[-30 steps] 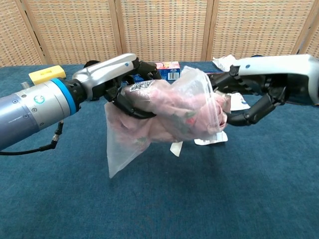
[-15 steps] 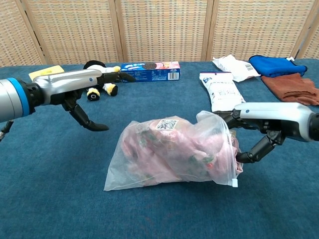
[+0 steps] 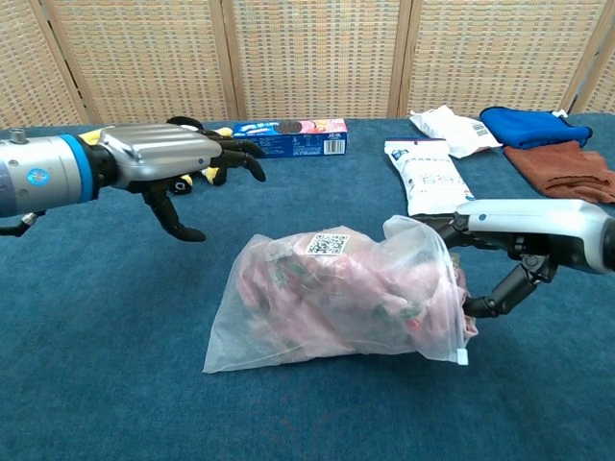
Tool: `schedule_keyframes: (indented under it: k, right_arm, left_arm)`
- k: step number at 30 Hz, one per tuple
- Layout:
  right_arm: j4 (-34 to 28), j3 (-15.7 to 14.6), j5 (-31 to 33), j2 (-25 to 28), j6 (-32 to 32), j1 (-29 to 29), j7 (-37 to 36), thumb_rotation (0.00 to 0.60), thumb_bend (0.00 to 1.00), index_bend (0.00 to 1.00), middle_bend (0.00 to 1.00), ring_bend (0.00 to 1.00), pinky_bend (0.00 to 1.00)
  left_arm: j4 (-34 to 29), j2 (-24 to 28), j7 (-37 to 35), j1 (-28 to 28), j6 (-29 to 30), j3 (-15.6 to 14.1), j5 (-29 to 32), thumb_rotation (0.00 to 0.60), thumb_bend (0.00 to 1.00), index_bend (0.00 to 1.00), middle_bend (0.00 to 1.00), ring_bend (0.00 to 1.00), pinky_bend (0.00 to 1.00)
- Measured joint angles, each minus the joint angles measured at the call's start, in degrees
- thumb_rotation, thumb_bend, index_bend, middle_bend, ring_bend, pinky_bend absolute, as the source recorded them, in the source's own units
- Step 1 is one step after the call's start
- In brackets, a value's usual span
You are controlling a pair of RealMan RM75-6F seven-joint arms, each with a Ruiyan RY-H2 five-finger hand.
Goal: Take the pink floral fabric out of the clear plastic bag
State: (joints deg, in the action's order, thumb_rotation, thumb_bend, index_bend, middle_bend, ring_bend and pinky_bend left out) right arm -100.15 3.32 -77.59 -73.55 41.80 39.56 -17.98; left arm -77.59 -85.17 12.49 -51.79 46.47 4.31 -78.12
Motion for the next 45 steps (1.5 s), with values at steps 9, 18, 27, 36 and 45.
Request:
schedule_keyframes:
  k: [9,18,27,36,45]
  right_arm:
    - [0.20,-0.01,-0.06,-0.35,-0.11,0.15,-0.04,0.600,0.81,0.68,0.00,0.00,0.00]
    - [0.77,0.09,0.14,-0.38,0.02,0.12,-0.23,0.600,0.81,0.68,0.00,0.00,0.00]
    - [1.03,0.12,0.42,-0.12,0.09,-0.02,-0.47,0.600,0.81,0.68,0.00,0.00,0.00]
    - [1.32,0.05,0.30,-0.33,0.15,-0.12,-0.70,0.600,0.81,0.68,0.00,0.00,0.00]
    - [1.53,0.01,0.16,-0.04,1.26,-0.77,-0.99,0.600,0.81,0.68,0.00,0.00,0.00]
  left_arm:
    - [5.34,-6.27,3.33,-2.43,-2.52,0.32,0.07,0.600,0.33,0.26,0.00,0.00,0.00]
    - [11.29,-10.82,4.97,-3.59,-4.98,0.79,2.60,0.600,0.37,0.28,0.00,0.00,0.00]
    - [14.22,-13.60,3.42,-4.16,-6.13,0.81,2.87,0.600,0.48,0.49,0.00,0.00,0.00]
    - [16.48,-14.78,1.41,-3.73,-4.98,0.65,1.92,0.600,0.55,0.63,0.00,0.00,0.00]
    - [16.98,-13.81,-2.26,-2.58,-2.87,0.35,0.22,0.600,0.55,0.64,0.00,0.00,0.00]
